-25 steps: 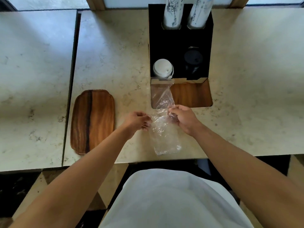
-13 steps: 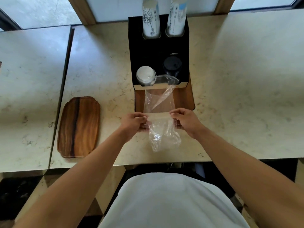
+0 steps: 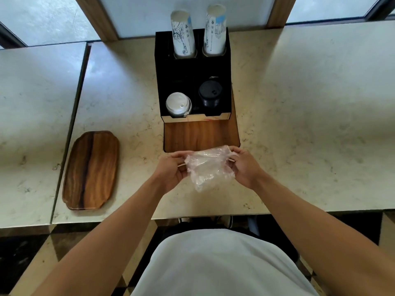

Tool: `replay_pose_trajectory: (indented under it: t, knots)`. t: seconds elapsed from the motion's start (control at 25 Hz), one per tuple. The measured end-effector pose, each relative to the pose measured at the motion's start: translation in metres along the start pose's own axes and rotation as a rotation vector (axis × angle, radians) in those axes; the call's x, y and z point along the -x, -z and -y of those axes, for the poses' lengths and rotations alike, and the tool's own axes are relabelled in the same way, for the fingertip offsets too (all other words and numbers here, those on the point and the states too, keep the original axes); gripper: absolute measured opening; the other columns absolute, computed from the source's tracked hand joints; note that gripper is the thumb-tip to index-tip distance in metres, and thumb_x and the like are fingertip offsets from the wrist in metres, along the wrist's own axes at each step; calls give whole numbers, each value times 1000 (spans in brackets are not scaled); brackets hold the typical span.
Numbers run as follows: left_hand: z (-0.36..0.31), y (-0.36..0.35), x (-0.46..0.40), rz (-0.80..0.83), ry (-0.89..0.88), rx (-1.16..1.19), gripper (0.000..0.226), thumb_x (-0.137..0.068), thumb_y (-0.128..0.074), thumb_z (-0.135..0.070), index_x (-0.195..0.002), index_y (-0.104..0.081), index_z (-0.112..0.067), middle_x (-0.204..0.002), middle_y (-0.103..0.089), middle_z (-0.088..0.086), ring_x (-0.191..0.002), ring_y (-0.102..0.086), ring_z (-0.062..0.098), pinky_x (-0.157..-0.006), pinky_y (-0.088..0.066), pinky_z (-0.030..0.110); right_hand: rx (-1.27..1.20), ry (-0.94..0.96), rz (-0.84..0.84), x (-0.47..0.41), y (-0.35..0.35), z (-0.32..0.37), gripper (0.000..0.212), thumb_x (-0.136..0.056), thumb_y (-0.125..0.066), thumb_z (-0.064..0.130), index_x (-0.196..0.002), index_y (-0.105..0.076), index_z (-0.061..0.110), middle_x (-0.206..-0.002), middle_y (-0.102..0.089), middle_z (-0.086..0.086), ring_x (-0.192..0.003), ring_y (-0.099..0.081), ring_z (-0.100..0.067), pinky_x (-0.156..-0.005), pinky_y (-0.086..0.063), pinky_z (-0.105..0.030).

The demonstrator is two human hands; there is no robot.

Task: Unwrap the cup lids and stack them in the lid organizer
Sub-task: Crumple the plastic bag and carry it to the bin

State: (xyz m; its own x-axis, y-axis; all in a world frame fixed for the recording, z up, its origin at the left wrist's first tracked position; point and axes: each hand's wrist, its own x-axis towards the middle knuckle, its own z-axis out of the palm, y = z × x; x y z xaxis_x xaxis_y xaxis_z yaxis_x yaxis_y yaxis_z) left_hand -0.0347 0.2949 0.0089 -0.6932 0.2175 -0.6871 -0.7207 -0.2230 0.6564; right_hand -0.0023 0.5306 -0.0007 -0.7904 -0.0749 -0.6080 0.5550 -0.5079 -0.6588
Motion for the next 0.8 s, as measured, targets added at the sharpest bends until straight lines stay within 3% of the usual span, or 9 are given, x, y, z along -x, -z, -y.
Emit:
replay_pose_trajectory:
  t: [0.12, 0.24, 0.28, 0.36, 0.44, 0.52, 0.68, 0.8]
  knots:
    - [-1, 2, -4, -58, 46, 27, 42, -83, -38, 6, -87, -80, 3, -92, -76, 20, -73, -73, 25, -67, -60, 37, 13, -60, -73, 0, -2, 4, 18, -95, -53, 12, -90, -68, 3, -86, -60, -11, -77, -57, -22, -65, -56, -30]
    - [-5, 4, -4, -55, 27, -10, 22, -84, -58, -10, -87, -78, -3, -94, -72, 16, -73, -72, 23, -67, -59, 37, 206, -66, -26, -1, -3, 8, 35, -87, -71, 36, -93, -69, 2, -93, -62, -10, -81, -55, -22, -79, -49, -37]
    - [-7, 4, -3, -31, 6, -33, 15, -84, -68, -12, -95, -77, -7, -99, -70, 14, -74, -73, 23, -65, -59, 37, 297, -40, 5, -2, -5, 8, 38, -86, -76, 35, -98, -67, 0, -96, -61, -12, -79, -56, -20, -76, -50, -35]
    - [-9, 6, -1, 30, -5, -67, 39, -83, -79, -16, -119, -65, -18, -114, -67, 12, -87, -74, 27, -68, -61, 41, 413, 26, 24, -2, -12, 6, 29, -84, -79, 19, -106, -66, 5, -101, -62, -10, -74, -58, -16, -65, -51, -26]
    - [-11, 7, 1, 105, 68, -71, 54, -79, -85, -25, -126, -59, -21, -123, -66, 15, -100, -71, 34, -77, -61, 47, 463, 110, -14, -5, -17, 2, 36, -80, -81, 10, -113, -67, 16, -108, -63, -7, -86, -61, -19, -75, -55, -28]
    - [-11, 10, 4, 182, 147, -103, 57, -78, -86, -28, -126, -62, -9, -125, -68, 22, -108, -69, 39, -92, -57, 57, 444, 165, -46, -7, -22, 0, 50, -78, -81, 6, -122, -64, 23, -117, -64, -11, -100, -65, -25, -89, -59, -37]
    - [-8, 13, 6, 212, 161, -151, 38, -89, -73, -4, -123, -61, 8, -117, -71, 27, -107, -70, 44, -91, -59, 55, 301, 178, -66, -8, -29, -2, 57, -77, -82, 0, -125, -59, 21, -109, -70, -7, -99, -73, -23, -89, -61, -41]
    - [-10, 13, 7, 168, 103, -150, 35, -89, -69, 7, -123, -61, 8, -113, -73, 24, -103, -72, 42, -87, -61, 51, 323, 48, 30, -7, -27, 0, 43, -78, -83, 23, -118, -69, 15, -110, -70, -11, -101, -71, -26, -93, -59, -42]
